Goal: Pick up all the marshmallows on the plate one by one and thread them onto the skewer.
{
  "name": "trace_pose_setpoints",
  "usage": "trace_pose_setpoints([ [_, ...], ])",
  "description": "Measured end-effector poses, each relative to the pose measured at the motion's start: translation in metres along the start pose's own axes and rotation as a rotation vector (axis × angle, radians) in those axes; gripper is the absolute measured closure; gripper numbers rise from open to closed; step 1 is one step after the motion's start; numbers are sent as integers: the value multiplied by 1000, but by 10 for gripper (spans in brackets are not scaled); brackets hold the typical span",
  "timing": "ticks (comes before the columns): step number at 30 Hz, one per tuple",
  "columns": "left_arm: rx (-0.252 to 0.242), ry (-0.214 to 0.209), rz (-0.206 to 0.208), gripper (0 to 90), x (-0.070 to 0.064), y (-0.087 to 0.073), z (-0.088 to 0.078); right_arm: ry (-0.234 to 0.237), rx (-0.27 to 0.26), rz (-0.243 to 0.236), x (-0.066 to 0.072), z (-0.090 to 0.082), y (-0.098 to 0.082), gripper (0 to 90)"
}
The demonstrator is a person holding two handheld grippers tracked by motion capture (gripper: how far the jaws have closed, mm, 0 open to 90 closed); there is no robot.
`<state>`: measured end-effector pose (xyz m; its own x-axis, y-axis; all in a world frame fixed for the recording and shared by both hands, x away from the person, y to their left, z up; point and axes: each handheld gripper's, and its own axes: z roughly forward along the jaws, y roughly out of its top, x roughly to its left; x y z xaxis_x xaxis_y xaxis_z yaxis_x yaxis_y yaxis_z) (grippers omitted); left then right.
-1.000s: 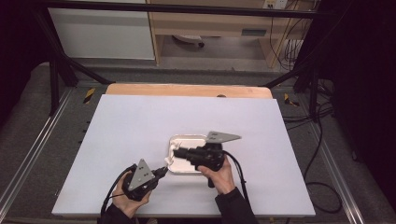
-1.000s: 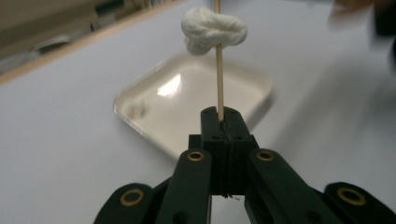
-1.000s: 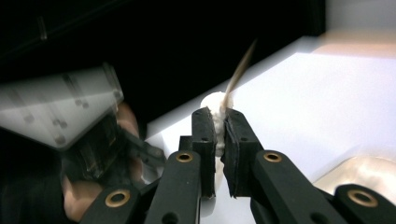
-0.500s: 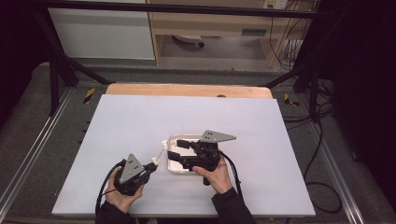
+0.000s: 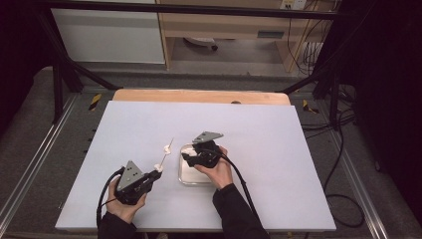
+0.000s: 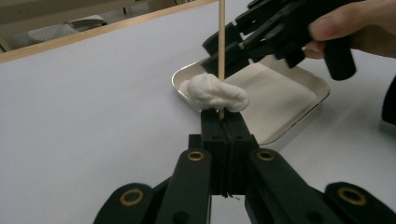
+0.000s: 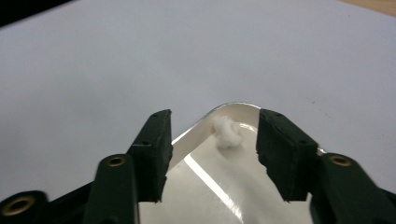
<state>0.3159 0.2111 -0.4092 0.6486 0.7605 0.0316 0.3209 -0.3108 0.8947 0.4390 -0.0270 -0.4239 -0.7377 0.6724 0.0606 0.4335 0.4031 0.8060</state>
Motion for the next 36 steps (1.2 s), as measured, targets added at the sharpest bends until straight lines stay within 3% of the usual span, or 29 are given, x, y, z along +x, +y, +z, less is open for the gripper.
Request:
trace_pose_setpoints([
  [8,2,-4,-9,892,4,0,-2,5,122,-29,-5,35,4,688],
  [13,11,-10,-5,892,3,-1,0,19,134,-9,-9,30,2,797],
  [17,13,-21,5,892,0,0,0,87,18,20,-11,-3,6,807],
  [20,17,-33,13,892,-5,1,2,167,-95,48,-12,-42,9,810],
  [25,26,-67,47,892,-15,3,5,276,-268,54,-12,-105,8,815],
  [30,30,-101,89,892,-28,5,8,328,-328,58,-11,-138,9,820],
  [36,36,-122,134,891,-38,6,10,372,-348,61,-7,-148,14,823],
])
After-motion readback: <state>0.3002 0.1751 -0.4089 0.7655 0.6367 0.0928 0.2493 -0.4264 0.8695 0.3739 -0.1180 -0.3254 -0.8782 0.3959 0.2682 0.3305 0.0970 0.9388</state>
